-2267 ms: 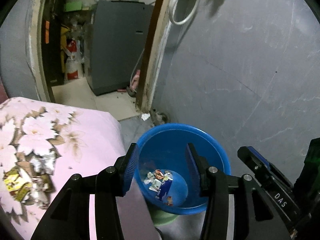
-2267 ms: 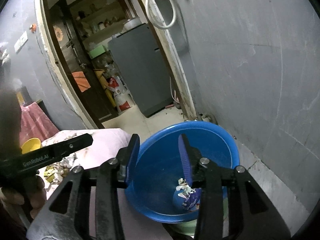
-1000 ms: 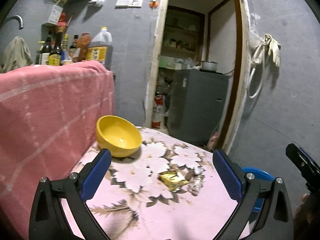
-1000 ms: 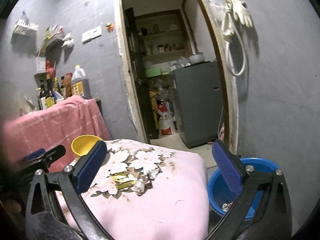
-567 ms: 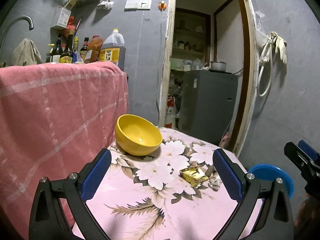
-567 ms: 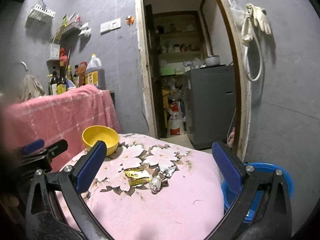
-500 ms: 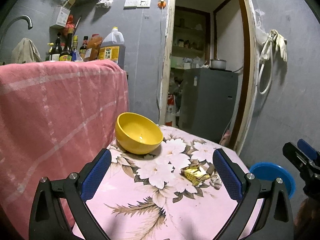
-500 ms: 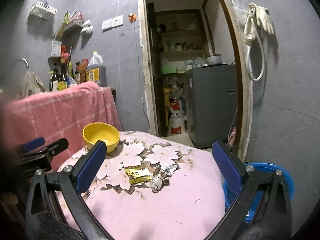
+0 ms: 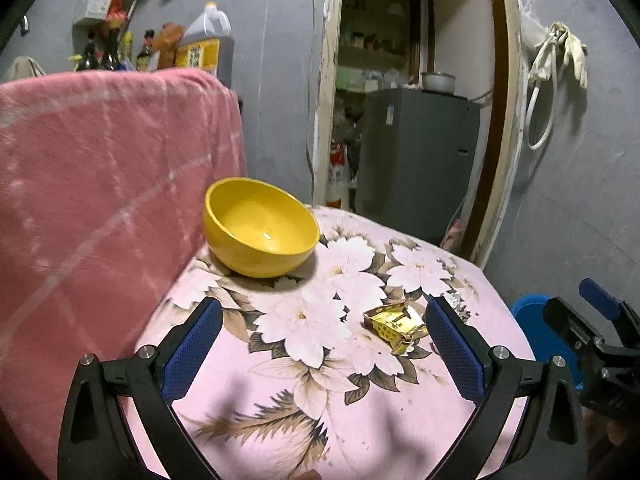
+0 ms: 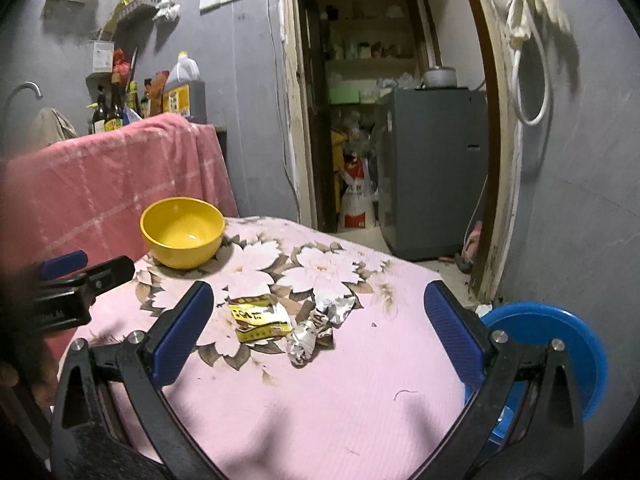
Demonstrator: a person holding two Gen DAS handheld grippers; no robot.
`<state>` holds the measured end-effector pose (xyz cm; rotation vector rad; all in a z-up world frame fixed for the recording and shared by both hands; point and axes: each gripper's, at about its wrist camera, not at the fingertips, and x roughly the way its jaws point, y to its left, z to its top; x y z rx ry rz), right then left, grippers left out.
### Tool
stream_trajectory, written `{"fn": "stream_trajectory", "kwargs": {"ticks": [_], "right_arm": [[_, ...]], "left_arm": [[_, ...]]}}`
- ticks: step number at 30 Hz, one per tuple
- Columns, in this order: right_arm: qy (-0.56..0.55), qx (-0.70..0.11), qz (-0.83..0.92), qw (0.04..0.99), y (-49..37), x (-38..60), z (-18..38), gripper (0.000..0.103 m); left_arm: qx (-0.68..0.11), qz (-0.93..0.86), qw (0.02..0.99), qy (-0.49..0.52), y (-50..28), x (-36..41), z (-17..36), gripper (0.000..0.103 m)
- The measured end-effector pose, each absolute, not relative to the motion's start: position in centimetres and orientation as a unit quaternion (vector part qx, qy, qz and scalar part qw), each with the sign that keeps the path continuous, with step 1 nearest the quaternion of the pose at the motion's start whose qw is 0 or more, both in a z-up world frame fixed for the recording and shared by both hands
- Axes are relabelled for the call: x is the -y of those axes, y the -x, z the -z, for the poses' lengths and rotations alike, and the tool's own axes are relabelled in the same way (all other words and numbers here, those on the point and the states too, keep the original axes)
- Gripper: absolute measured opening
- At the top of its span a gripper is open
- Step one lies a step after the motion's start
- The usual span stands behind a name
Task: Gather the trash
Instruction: 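Lower both open grippers toward the yellow wrapper and silver foil wrapper, then grasp the yellow wrapper with the left gripper while the right gripper grasps the silver foil wrapper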
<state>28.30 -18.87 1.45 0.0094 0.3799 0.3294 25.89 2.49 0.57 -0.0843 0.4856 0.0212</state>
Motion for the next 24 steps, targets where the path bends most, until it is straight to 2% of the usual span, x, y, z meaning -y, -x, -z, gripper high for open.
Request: {"fn": "stream_trajectory", "kwargs": {"ticks": [10,13,14,18,21,24], "right_arm": [[-0.017,-0.26,-0.181,0.948,-32.9,18.7,1.3,0.103],[-0.015,-0.282,-0.186,0.941,-33.8,18.5,2.0,0.103],[-0.014,-0.294,-0.189,0.937,-34.3,18.4,2.4,0.103],[-0.009,-0.325,-0.202,0.924,-35.5,17.7,3.4,0.093],[-0.002,-0.349,-0.21,0.913,-36.3,17.1,4.1,0.087],[0.002,-0.369,-0.215,0.904,-36.9,16.7,4.7,0.08]], "left_arm": [[-0.304,0.025,0.951,0.056,-30.9,-2.4,1.4,0.096],[-0.329,0.039,0.942,0.057,-32.3,-2.0,2.0,0.082],[-0.34,0.046,0.937,0.06,-32.9,-2.0,2.3,0.074],[-0.388,0.068,0.916,0.077,-34.9,-1.7,3.6,0.053],[-0.418,0.079,0.9,0.095,-36.0,-1.7,4.4,0.04],[-0.438,0.087,0.888,0.115,-36.7,-1.7,5.1,0.034]]}}
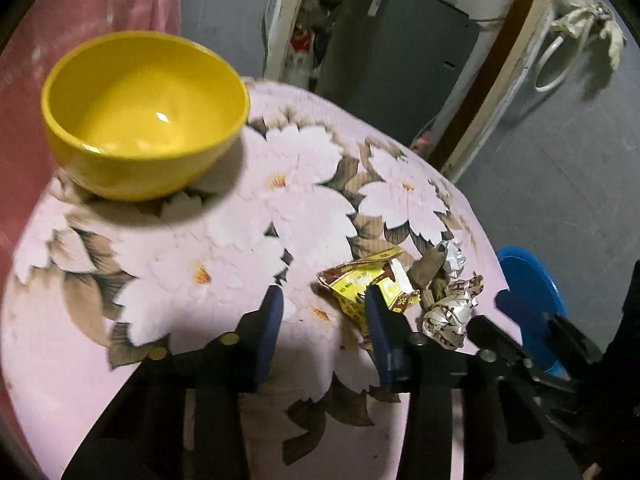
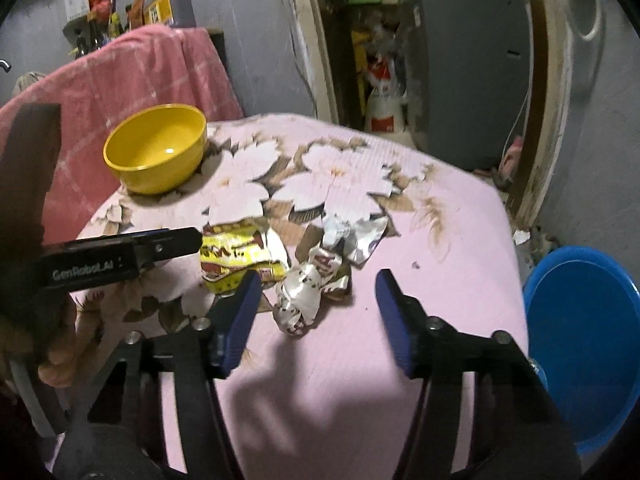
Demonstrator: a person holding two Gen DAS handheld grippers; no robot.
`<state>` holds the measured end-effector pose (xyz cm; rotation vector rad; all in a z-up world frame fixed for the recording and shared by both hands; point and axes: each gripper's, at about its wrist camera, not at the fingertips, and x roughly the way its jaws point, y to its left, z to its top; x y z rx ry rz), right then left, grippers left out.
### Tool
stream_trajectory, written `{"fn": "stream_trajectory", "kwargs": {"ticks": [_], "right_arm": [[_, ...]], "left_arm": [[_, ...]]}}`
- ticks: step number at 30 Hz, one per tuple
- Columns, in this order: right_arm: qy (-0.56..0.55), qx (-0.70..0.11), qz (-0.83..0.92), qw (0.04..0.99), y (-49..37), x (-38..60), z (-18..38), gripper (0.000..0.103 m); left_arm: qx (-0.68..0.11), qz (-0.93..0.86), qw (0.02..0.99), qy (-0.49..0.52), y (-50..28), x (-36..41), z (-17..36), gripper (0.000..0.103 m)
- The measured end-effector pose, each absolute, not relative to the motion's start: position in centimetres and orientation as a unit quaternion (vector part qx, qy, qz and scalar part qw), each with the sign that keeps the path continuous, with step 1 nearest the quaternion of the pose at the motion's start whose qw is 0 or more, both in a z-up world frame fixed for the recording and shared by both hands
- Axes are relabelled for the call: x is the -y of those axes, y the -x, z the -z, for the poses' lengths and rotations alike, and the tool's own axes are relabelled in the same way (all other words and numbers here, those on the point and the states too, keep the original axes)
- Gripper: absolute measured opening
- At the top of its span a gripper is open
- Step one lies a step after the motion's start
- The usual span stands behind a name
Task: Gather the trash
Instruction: 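Grasp the yellow wrapper with the left gripper while the right gripper grasps the silver foil wrapper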
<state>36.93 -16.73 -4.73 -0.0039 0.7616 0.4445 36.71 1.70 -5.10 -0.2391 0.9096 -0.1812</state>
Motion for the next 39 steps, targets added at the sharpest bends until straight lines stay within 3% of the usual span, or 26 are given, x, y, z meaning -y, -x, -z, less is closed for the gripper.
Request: {"fn": "stream_trajectory", "kwargs": {"ticks": [5,16,20,32,39], "right_arm": [[0.001,-0.388,-0.223,0.894,-37.4,16.6,5.6,0.07],[0.01,-0.415,-0.245,0.876,-38.6,15.8,6.7,0.061],[0.008,-0.413,-0.255,0.874,-38.5,15.7,6.5,0.049],[-0.013,-0.354,-0.268,0.896,-35.3,17.0,4.0,0.047],[-0.023,-0.267,-0.26,0.928,-32.1,18.5,-0.1,0.047]], "left_arm": [[-0.454,0.104,0.874,0.14,-37.4,-1.7,5.6,0.03],[-0.473,0.128,0.853,0.18,-37.9,-1.4,6.0,0.015],[-0.468,0.128,0.855,0.182,-37.6,-1.3,5.6,0.01],[-0.419,0.119,0.882,0.182,-33.8,-2.6,3.1,0.009],[-0.35,0.127,0.909,0.186,-31.0,-1.5,-0.1,0.009]]}}
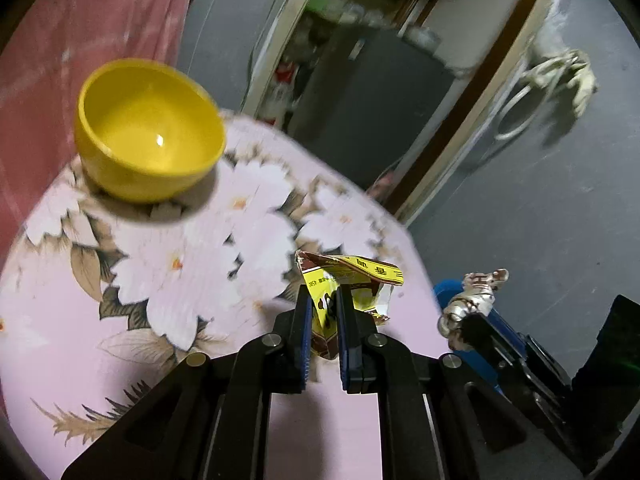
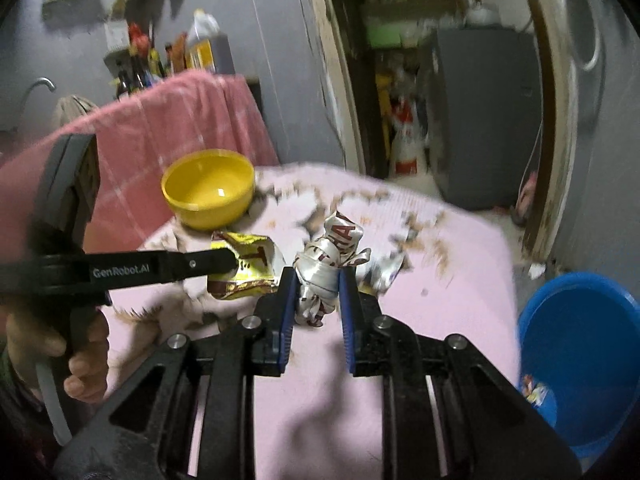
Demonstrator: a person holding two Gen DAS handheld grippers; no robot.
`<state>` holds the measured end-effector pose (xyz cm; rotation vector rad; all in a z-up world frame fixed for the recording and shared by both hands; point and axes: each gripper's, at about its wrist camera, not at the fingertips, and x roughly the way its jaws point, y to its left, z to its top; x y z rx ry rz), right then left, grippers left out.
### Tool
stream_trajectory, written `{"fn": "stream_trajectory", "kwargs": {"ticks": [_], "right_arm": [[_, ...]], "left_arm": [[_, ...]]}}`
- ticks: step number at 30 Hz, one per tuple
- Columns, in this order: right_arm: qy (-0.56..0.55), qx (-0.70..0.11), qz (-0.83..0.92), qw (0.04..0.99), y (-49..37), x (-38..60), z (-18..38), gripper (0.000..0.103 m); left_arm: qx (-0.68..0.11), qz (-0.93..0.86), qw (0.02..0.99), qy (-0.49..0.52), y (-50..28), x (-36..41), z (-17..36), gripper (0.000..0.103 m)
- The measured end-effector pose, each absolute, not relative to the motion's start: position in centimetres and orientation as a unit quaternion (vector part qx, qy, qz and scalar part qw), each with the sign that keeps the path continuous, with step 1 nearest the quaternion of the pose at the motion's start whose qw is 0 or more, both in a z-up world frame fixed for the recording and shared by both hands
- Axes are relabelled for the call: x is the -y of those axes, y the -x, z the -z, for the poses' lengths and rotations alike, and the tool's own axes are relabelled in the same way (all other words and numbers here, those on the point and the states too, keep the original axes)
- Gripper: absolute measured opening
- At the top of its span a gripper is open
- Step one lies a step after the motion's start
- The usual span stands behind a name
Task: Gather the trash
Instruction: 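Grasp the yellow wrapper with the left gripper while the right gripper grasps the silver foil wrapper, then carry the yellow and silver wrappers in both grippers over the blue bucket, then open both grippers to drop the wrappers into the blue bucket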
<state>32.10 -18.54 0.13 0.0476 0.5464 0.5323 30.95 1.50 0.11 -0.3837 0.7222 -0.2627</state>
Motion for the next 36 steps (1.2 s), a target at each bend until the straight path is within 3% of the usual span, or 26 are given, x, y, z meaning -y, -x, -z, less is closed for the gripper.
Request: {"fn": "stream_trajectory", "kwargs": {"ticks": [11,19,36], "right_arm": [[-0.015,-0.111,-0.196,0.974,-26.4,23.1,-6.9,0.047],[-0.014,-0.046,-0.135,0.99,-24.1,28.2,-10.0,0.048],[-0.06,-0.078,-0.028,0.995,-24.5,40.1,-6.8,0.048]], "left_arm": [[-0.208,0.176,0.95,0.153,-27.7,4.3,-7.1,0.009],[-0.149,0.22,0.957,0.112,-27.1,10.1,-10.5,0.009],[-0.214,0.296,0.93,0.053,-31.7,23.0,-7.9,0.009]]}}
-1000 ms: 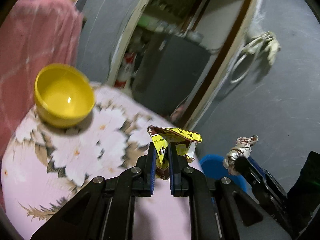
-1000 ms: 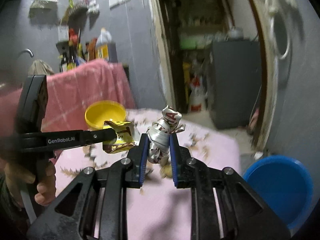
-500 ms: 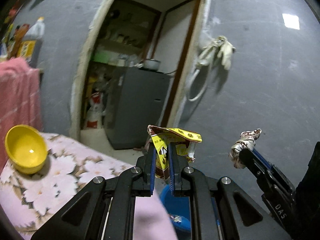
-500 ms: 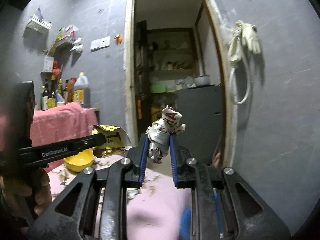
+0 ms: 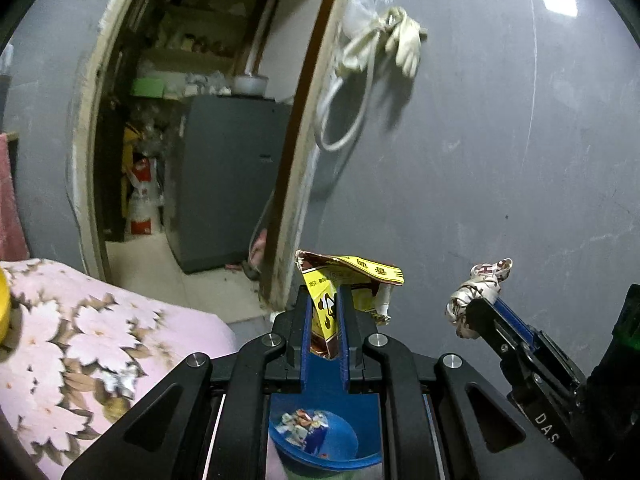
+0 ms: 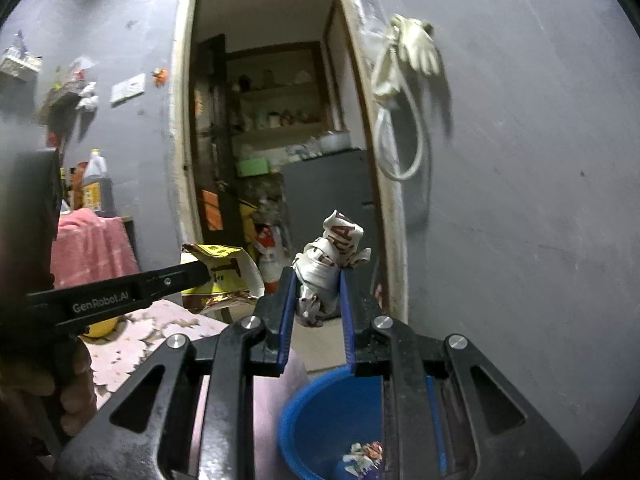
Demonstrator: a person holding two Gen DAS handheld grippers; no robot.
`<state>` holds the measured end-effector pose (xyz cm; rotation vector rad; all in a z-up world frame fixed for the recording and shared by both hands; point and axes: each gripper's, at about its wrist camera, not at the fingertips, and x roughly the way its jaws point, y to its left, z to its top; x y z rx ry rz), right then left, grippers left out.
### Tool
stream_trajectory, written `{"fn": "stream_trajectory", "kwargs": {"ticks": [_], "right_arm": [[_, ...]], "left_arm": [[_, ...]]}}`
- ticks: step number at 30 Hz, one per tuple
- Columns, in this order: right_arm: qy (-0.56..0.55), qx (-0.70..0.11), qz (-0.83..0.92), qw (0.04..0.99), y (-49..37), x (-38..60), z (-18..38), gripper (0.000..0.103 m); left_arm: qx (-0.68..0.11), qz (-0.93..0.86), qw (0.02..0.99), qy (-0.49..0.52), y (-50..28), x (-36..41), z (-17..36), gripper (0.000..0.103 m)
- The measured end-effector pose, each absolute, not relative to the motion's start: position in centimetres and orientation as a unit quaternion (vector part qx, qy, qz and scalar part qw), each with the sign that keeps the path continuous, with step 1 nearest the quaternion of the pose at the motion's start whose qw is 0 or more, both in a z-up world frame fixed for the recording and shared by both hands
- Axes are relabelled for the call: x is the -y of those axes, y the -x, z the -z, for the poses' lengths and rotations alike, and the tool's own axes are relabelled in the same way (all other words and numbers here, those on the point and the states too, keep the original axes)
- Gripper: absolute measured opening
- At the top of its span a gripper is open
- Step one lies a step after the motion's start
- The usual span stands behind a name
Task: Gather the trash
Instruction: 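Open both grippers to drop the wrappers into the blue bucket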
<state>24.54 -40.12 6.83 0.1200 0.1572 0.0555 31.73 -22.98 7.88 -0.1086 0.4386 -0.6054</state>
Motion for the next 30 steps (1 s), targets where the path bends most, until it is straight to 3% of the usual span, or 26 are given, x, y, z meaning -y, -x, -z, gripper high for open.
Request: {"fn": "stream_trajectory", "kwargs": {"ticks": [16,23,30], "right_arm": [[-0.111,-0.188,0.005,0.976,-28.6,45.0,-0.6,0.051],[-0.13,-0.218,0.006,0.967,-30.1,45.8,0.9,0.059],[-0.133,-0.216,0.005,0.967,-29.8,45.5,0.8,0.064]], "left_arm": [[-0.358,0.279,0.89,0.049,-37.3,27.3,0.3,0.01],[-0.378,0.27,0.883,0.056,-38.2,26.8,2.1,0.025],[-0.376,0.266,0.886,0.055,-37.6,26.1,2.0,0.026]]}}
